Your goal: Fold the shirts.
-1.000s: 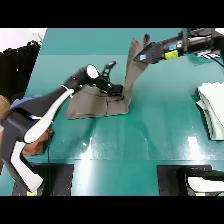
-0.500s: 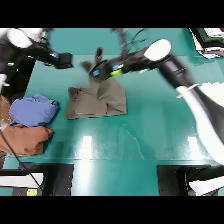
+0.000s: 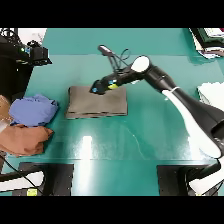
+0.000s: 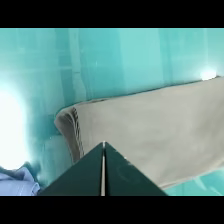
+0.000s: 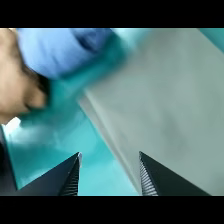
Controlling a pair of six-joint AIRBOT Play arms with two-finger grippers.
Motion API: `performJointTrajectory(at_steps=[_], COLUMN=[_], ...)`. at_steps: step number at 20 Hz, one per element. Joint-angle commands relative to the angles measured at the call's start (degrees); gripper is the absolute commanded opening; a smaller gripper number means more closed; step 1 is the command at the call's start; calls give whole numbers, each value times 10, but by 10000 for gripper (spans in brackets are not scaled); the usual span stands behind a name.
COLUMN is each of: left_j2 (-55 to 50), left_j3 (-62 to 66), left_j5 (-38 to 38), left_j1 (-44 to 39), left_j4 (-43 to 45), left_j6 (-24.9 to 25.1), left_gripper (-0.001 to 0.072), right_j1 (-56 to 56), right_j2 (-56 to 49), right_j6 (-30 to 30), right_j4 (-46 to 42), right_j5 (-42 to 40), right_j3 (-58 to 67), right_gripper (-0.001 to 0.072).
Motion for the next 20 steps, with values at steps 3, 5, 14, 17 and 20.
performJointTrajectory(at_steps=[3, 5, 14, 17, 20], left_j2=[2, 2, 1, 2, 1], left_j3=[0, 0, 0, -1, -1], left_j5=[-6, 1, 38, 36, 36], left_j1=[3, -2, -35, -35, -35], left_j4=[-30, -31, -29, -26, -27], left_j6=[2, 2, 6, 6, 6], left_gripper=[35, 35, 36, 36, 36], right_j1=[-154, -210, -202, -146, -97], right_j2=[101, 117, 14, -40, -84], right_j6=[71, 73, 42, 42, 42], right_j4=[-65, -26, 113, 121, 120], right_j5=[-2, -21, -11, -12, -22], right_j3=[-209, -282, -299, -227, -156], right_gripper=[426, 460, 588, 582, 477])
